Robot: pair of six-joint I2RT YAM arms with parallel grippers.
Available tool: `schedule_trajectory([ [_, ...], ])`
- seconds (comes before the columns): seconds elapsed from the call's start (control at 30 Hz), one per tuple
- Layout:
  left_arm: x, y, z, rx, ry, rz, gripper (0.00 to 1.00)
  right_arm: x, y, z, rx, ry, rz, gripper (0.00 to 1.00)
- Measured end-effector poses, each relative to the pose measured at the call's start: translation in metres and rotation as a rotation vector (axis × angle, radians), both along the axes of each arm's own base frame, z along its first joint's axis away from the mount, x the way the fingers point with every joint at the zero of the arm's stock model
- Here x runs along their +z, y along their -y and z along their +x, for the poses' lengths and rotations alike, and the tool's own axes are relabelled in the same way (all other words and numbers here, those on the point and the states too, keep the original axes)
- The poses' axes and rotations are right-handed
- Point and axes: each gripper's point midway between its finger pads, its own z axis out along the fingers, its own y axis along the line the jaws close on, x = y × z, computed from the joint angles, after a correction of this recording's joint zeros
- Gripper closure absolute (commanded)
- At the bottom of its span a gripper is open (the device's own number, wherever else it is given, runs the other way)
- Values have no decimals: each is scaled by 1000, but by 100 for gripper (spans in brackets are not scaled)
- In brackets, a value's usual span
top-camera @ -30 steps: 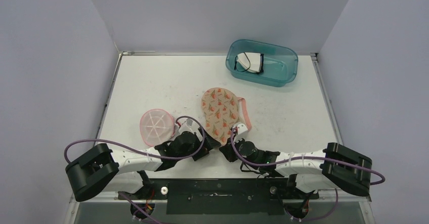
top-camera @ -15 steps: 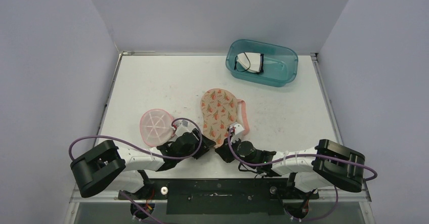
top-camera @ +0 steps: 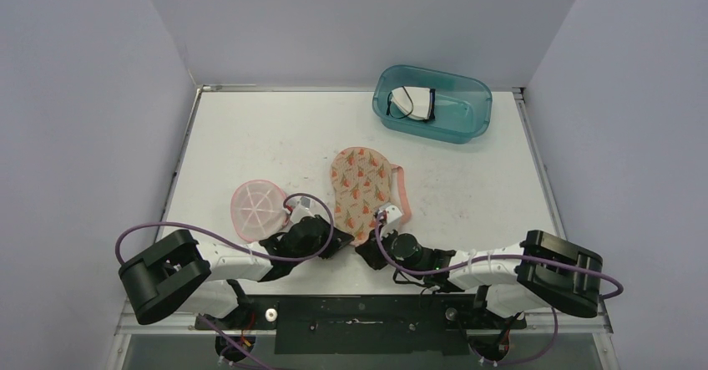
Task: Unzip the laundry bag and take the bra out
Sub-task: Unzip the laundry bag at the center of the board.
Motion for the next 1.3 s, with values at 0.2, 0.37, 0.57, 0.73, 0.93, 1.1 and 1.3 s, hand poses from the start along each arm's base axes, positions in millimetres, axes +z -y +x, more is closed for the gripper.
schedule_trajectory([
  [0.2, 3, 2, 0, -5, 1, -16, 100, 4, 6, 1, -11, 13, -16, 95],
  [0.37, 4, 3, 0, -8, 1, -20, 100, 4, 13, 2, -28, 21, -40, 95],
  [0.57, 4, 4, 0, -15, 5, -20, 100, 6, 21, 4, -58, 28, -56, 95],
  [0.73, 10, 9, 3, -63, 32, 16, 100, 8, 30, 4, -82, 30, -54, 95],
  [0.93, 20, 16, 12, -145, 79, 73, 100, 13, 37, 5, -107, 40, -36, 95],
  [1.1, 20, 16, 13, -204, 93, 129, 100, 17, 42, 6, -119, 48, -33, 95],
  [1.3, 16, 16, 20, -250, 91, 168, 80, 14, 45, 7, -129, 47, -48, 95],
])
